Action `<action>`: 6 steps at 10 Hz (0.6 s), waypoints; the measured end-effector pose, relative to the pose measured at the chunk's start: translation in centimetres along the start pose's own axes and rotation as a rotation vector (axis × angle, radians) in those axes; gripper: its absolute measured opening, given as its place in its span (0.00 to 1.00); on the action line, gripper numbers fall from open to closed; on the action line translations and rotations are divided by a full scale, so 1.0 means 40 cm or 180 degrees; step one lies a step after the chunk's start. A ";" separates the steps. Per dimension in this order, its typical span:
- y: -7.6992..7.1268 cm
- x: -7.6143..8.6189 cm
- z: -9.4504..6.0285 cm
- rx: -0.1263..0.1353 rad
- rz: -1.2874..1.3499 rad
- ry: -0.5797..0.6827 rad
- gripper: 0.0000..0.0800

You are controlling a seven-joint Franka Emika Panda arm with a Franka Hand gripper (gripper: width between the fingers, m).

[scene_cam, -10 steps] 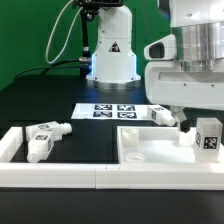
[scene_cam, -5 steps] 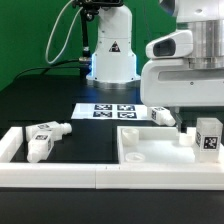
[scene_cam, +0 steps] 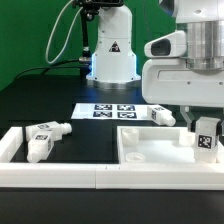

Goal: Assemble one leg

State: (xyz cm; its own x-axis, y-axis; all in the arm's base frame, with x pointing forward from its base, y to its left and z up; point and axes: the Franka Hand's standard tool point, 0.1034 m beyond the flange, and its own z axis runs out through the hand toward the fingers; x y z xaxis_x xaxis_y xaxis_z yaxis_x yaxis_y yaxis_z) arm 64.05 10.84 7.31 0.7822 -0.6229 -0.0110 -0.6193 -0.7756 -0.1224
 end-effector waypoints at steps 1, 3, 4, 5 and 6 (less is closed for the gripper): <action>0.000 0.001 0.000 0.0000 0.0350 0.0003 0.36; 0.004 0.004 0.000 0.0034 0.1323 -0.0032 0.36; 0.006 0.003 0.000 0.0088 0.1993 -0.0121 0.36; 0.004 0.000 0.001 0.0092 0.2406 -0.0167 0.36; 0.001 -0.002 0.001 0.0089 0.2682 -0.0178 0.36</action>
Offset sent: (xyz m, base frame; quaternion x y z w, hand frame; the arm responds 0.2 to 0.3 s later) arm -0.0076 -0.0132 -0.0061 0.0301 -0.0359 0.5140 0.8565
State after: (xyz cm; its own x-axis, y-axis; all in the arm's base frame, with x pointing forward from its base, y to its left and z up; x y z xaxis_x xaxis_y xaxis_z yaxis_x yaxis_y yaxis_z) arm 63.97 10.88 7.25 0.0622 -0.9854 -0.1585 -0.9958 -0.0507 -0.0758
